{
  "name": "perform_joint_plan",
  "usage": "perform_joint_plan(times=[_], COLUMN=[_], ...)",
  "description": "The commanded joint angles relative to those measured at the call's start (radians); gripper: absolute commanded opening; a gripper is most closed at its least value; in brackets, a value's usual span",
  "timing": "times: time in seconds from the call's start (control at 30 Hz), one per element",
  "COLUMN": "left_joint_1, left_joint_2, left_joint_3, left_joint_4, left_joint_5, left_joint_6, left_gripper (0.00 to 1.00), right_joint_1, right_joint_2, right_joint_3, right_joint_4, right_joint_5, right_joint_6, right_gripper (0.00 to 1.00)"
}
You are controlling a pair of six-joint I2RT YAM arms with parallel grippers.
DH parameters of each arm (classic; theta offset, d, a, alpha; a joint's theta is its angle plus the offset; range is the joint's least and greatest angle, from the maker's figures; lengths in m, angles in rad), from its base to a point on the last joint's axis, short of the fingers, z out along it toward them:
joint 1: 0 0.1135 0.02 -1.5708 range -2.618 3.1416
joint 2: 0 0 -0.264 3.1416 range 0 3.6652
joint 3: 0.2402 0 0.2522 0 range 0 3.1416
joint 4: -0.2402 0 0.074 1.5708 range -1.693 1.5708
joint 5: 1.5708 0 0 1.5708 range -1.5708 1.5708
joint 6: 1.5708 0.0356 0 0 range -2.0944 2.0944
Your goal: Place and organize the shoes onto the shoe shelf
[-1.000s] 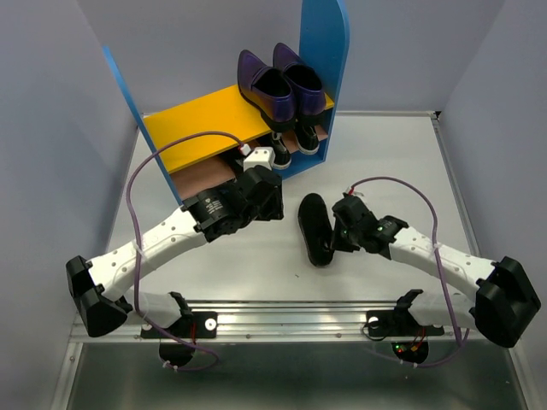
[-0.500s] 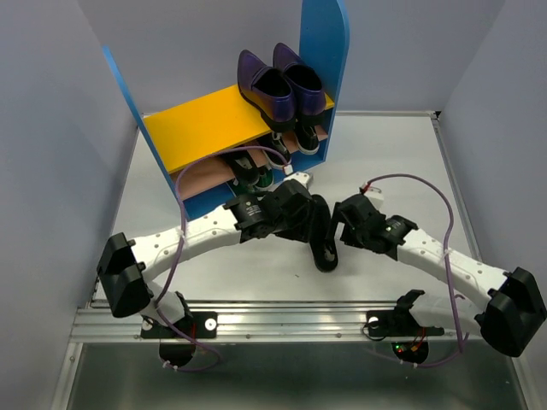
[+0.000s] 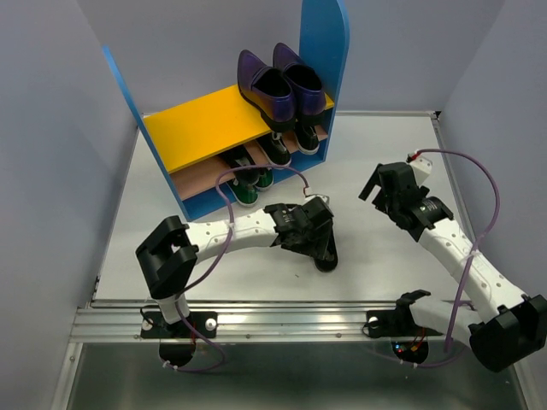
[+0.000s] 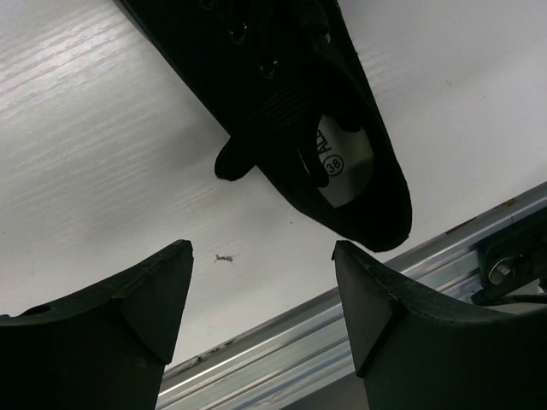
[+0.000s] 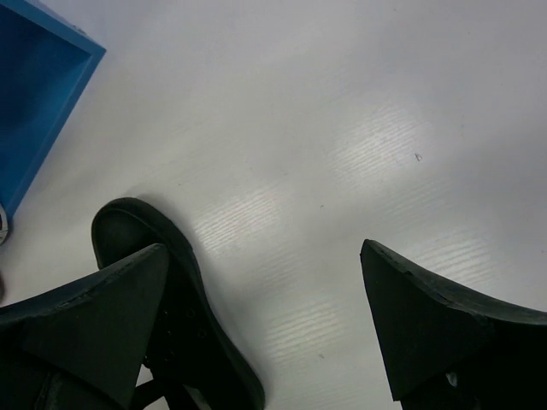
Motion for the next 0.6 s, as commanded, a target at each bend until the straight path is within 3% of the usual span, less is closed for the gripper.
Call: perform_joint_plan(times=[0.0, 0.57], left_joint_1=[-0.012, -0.018], left_joint_2=[0.021, 0.139], left_joint_3=[0.043, 0.099], left_joint_4=[0.070, 0.110], left_joint_5=[0.009, -0.104], left_joint_6=[-0.022, -0.075], left_gripper=[0.77, 0.63], right_joint_1=[-0.004, -0.004], right_joint_2=[0.007, 0.007], right_joint_3=[0.062, 0.022], right_joint_4=[0.002, 0.025], right_joint_5=[0.036, -0.030], right_joint_6=[-0.044, -0.036], right_gripper=[1.00, 1.00])
